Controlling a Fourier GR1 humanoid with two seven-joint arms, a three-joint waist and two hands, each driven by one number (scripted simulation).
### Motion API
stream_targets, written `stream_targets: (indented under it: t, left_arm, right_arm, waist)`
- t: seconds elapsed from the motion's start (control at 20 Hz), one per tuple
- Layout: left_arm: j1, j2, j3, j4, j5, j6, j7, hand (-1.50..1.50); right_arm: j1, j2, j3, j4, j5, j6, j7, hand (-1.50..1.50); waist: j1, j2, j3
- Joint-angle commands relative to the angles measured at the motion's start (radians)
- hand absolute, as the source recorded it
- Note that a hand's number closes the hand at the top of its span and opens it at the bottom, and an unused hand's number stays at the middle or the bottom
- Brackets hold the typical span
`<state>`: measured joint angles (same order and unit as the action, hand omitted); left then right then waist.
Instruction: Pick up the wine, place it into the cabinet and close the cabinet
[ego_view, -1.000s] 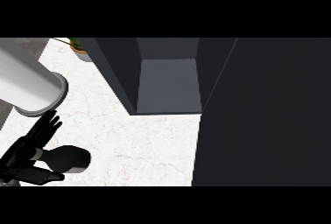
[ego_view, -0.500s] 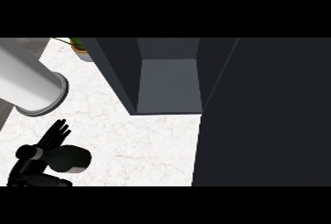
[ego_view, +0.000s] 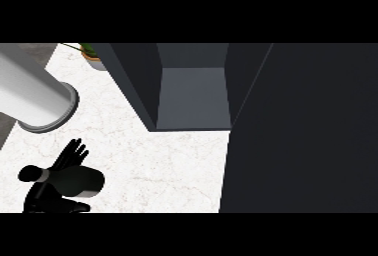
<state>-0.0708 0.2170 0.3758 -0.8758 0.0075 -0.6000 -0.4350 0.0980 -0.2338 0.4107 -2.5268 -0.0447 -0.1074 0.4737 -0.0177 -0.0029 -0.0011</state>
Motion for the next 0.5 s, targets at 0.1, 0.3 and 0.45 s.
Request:
stream_targets:
  t: [0.1, 0.3, 0.45]
  left_arm:
    - [-0.038, -0.006, 0.047, 0.143, 0.055, -0.026, -0.057, -1.50]
    - [-0.066, 0.005, 0.049, 0.149, 0.100, -0.077, -0.026, -1.50]
    - [-0.141, 0.015, 0.056, 0.240, 0.103, -0.062, -0.007, -1.50]
  right_arm:
    - [0.042, -0.023, -0.027, -0.231, -0.055, -0.007, 0.090, -1.50]
    - [0.040, -0.005, 0.034, -0.213, 0.012, -0.031, 0.102, -1.50]
    - [0.019, -0.024, 0.009, -0.232, -0.028, -0.018, 0.122, -1.50]
  waist:
    - [-0.002, 0.002, 0.000]
    - [0.005, 0.000, 0.000]
    - [-0.005, 0.002, -0.001]
